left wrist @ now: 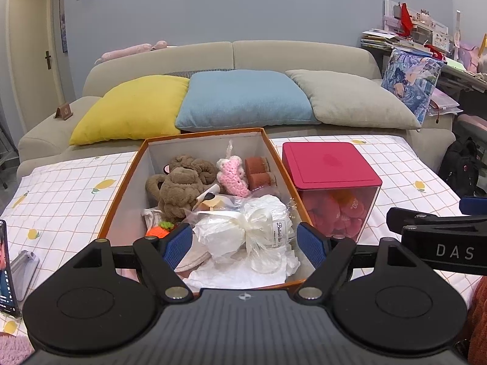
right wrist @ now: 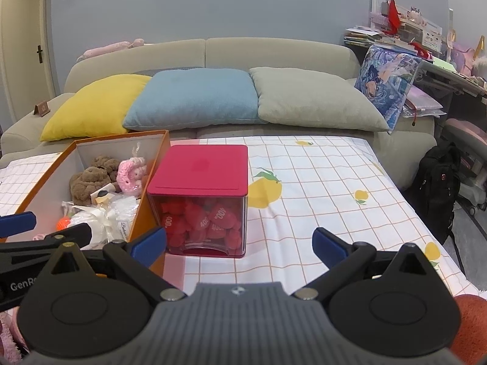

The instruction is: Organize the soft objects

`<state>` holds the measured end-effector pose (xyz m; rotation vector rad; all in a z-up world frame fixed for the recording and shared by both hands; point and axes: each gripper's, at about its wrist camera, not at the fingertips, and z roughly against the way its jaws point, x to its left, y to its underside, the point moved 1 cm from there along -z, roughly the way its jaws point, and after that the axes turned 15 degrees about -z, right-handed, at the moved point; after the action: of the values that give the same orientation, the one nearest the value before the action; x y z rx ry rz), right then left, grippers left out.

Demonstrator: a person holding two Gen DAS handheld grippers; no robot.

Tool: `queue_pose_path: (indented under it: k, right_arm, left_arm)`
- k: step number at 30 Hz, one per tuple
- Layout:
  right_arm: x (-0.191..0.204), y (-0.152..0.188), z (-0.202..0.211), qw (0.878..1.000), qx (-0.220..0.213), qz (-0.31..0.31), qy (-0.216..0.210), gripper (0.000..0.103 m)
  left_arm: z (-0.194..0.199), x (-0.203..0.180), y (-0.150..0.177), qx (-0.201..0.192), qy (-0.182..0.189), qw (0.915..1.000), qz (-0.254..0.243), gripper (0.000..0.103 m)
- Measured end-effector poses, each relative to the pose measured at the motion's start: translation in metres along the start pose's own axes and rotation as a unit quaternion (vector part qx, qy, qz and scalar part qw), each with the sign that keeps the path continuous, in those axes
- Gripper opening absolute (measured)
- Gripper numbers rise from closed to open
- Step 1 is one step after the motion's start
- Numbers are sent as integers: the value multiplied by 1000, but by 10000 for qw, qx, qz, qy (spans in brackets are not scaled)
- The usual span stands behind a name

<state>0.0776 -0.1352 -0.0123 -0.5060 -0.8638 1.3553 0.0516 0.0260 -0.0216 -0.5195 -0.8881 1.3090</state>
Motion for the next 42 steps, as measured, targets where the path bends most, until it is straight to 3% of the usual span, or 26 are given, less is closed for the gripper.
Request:
queue_pose_path:
  k: [42]
  right_arm:
    - [3,0,4,9999,-63,7,-138,100]
  left_arm:
    - [1,0,1,-2,12,10000,-8,92]
